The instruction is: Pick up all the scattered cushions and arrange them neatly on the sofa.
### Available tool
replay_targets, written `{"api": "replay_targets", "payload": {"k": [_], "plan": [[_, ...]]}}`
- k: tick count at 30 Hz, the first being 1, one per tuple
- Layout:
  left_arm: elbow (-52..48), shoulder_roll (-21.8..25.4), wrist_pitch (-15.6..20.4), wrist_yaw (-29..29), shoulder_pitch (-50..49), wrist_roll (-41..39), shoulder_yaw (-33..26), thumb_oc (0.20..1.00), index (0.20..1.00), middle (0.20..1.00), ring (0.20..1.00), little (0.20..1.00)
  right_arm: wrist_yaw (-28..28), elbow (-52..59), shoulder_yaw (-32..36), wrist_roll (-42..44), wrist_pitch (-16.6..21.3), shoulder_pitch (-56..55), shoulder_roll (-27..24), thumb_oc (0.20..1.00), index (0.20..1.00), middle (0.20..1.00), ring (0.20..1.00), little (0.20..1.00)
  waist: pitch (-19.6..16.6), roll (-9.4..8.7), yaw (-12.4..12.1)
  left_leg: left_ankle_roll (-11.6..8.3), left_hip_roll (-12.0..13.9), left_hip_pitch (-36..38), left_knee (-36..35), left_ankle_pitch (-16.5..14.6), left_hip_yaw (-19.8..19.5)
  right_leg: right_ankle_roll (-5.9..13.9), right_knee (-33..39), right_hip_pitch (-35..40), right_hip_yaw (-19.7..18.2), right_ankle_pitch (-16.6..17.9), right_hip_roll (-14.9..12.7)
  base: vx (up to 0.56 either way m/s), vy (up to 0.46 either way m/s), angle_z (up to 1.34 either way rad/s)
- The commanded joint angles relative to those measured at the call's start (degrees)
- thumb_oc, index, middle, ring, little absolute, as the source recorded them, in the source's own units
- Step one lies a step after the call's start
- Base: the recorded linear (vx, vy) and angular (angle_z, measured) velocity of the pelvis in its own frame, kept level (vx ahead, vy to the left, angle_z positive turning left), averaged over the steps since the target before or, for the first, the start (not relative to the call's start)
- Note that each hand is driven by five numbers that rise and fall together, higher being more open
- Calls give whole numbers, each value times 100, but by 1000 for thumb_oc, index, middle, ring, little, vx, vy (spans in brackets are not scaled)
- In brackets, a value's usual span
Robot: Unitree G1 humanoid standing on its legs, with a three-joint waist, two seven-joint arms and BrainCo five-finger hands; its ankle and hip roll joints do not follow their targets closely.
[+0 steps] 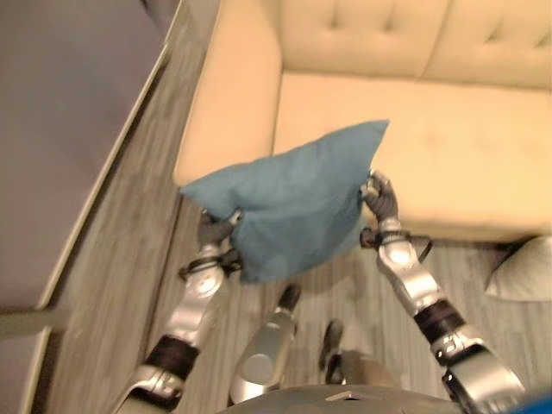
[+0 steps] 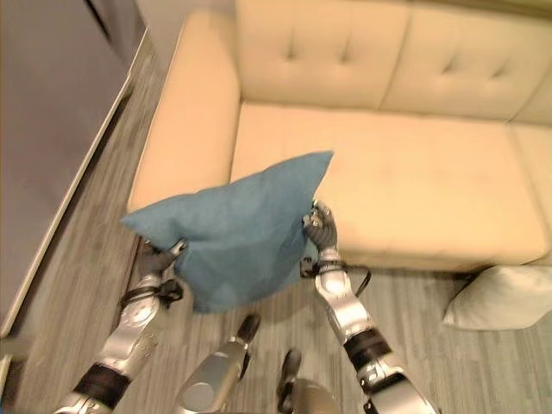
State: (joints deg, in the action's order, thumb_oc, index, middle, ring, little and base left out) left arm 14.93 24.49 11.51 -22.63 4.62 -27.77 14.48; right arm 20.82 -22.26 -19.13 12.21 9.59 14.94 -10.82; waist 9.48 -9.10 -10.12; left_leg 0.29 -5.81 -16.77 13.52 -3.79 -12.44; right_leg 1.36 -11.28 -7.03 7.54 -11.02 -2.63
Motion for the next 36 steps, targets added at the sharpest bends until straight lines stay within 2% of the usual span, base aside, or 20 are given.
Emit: {"api": "replay_targets", "payload": {"k": [1, 2, 3, 4, 5, 6, 7, 8, 11, 12, 13, 16, 19, 23, 28, 31, 32, 33, 34, 36], "plan": [[-715, -236, 259, 351, 488, 303, 71, 200, 200, 200, 200, 200, -321, 706, -60, -217, 375, 552, 74, 200, 200, 200, 200, 200, 165, 279, -32, 132, 116, 399, -52, -151, 59, 1107, -1268, -68, 184, 983, 362, 168, 172, -69], [-689, -227, 236, 352, 471, 388, 69, 200, 200, 200, 200, 200, -363, 736, -70, -249, 391, 532, 95, 200, 200, 200, 200, 200, 160, 363, -18, 194, 200, 495, -102, -165, 79, 1219, -1524, -187, 144, 1058, 389, 194, 142, -110], [-757, -240, 233, 318, 436, 413, -48, 200, 200, 200, 200, 200, -419, 760, -97, -244, 374, 529, 123, 200, 200, 200, 200, 200, 104, 456, -45, 240, 303, 687, -226, -236, 158, 1081, -1402, -333, 354, 991, 146, 233, 78, -88], [-793, -215, 232, 353, 408, 394, -99, 200, 200, 200, 200, 200, -453, 765, -121, -245, 374, 551, 117, 200, 200, 200, 200, 200, 67, 465, -73, 217, 358, 728, -271, -290, 212, 938, -1027, -295, 498, 832, -63, 360, -40, -79], [-873, -179, 235, 422, 353, 363, -115, 200, 200, 200, 200, 200, -507, 808, -143, -232, 373, 580, 72, 200, 200, 200, 200, 200, 68, 473, -118, 165, 459, 791, -263, -426, 243, 714, -143, -354, 683, 863, -481, 364, -142, -51], [-843, -199, 247, 433, 355, 338, -111, 200, 200, 200, 200, 200, -496, 848, -144, -251, 359, 577, 25, 200, 200, 200, 200, 200, 90, 512, -101, 126, 533, 948, -238, -571, 221, 682, 276, -374, 594, 930, -563, 393, -154, -67], [-781, -198, 277, 457, 411, 324, -34, 200, 200, 200, 200, 200, -497, 866, -157, -225, 365, 587, 3, 200, 200, 200, 200, 200, 83, 430, -77, 111, 446, 986, -198, -658, 199, 712, 683, -241, 490, 1028, -571, 454, -133, -32], [-766, -228, 293, 422, 423, 369, 20, 200, 200, 200, 200, 200, -415, 836, -137, -322, 351, 659, -1, 200, 200, 200, 200, 200, -3, 401, -72, 34, 486, 1152, -247, -728, 231, 784, 576, -288, 521, 1197, -561, 457, -141, 6], [-744, -347, 303, 386, 492, 313, 105, 200, 200, 200, 200, 200, -360, 859, -106, -342, 340, 594, -30, 200, 200, 200, 200, 200, -84, 391, 54, -136, 561, 1302, -291, -651, 146, 691, 623, -157, 620, 1123, -424, 302, -117, 70], [-701, -430, 311, 400, 577, 243, 188, 200, 200, 200, 200, 200, -315, 885, -46, -327, 356, 549, -103, 200, 200, 200, 200, 200, -129, 367, 177, -318, 722, 1096, -21, -493, 237, 623, 816, 31, 930, 1082, -400, 168, -151, 137], [-637, -469, 309, 389, 663, 230, 237, 200, 200, 200, 200, 200, -289, 887, -23, -319, 349, 538, -154, 200, 200, 200, 200, 200, -109, 370, 197, -345, 804, 936, 297, -493, 357, 558, 847, 134, 973, 1042, -362, 219, -198, 101], [-586, -527, 335, 388, 899, 178, 303, 200, 200, 200, 200, 200, -212, 861, 11, -303, 320, 591, -215, 200, 200, 200, 200, 200, -80, 326, 250, -289, 895, 434, 896, -483, 765, 362, 933, 281, 1079, 894, -312, 74, -89, 64], [-540, -575, 315, 402, 1047, 203, 324, 200, 200, 200, 200, 200, -185, 814, 21, -266, 308, 604, -220, 200, 200, 200, 200, 200, -62, 278, 209, -179, 699, 191, 673, -673, 980, 329, 985, 416, 1106, 743, -257, 114, -46, 18], [-486, -538, 246, 367, 1244, 323, 400, 200, 200, 200, 200, 200, -116, 728, 88, -189, 316, 641, -206, 200, 200, 200, 200, 200, -97, 276, 111, -182, 559, -392, 361, -154, 1625, 307, 1049, 608, 1200, 561, -41, 91, 3, 3], [-597, -431, 182, 428, 1073, 380, 390, 200, 200, 200, 200, 200, -177, 715, 135, -190, 327, 545, -51, 200, 200, 200, 200, 200, -176, 210, 49, -133, 396, 53, -70, -120, 1338, 368, 951, 721, 1182, 533, 12, 116, 69, -25], [-711, -260, 114, 450, 874, 405, 270, 200, 200, 200, 200, 200, -277, 621, 142, -245, 279, 525, 64, 200, 200, 200, 200, 200, -297, 217, 33, 28, 455, 628, -505, -143, 1364, 559, 182, 602, 1052, 524, -78, 176, 211, -24], [-759, -151, 103, 446, 816, 429, 238, 200, 200, 200, 200, 200, -314, 607, 111, -258, 256, 575, 114, 200, 200, 200, 200, 200, -214, 334, 88, 154, 529, 810, -556, -172, 1342, 799, -613, 347, 906, 655, -169, 69, 154, -55], [-752, -129, 91, 426, 844, 496, 229, 200, 200, 200, 200, 200, -328, 618, 133, -281, 261, 568, 122, 200, 200, 200, 200, 200, -200, 388, 143, 208, 539, 848, -603, -158, 1283, 852, -852, 200, 710, 726, -116, 127, 144, -50], [-719, -195, 119, 378, 938, 526, 258, 200, 200, 200, 200, 200, -313, 649, 185, -301, 256, 586, 97, 200, 200, 200, 200, 200, -161, 459, 269, 268, 433, 974, -741, -160, 1071, 749, -690, 33, 195, 600, 29, 123, 71, 0], [-687, -329, 180, 372, 1123, 489, 303, 200, 200, 200, 200, 200, -236, 719, 275, -348, 251, 647, -26, 200, 200, 200, 200, 200, -170, 600, 401, 250, 428, 978, -941, -103, 863, 589, 7, -295, -261, 700, -75, 175, 11, 43]]}}
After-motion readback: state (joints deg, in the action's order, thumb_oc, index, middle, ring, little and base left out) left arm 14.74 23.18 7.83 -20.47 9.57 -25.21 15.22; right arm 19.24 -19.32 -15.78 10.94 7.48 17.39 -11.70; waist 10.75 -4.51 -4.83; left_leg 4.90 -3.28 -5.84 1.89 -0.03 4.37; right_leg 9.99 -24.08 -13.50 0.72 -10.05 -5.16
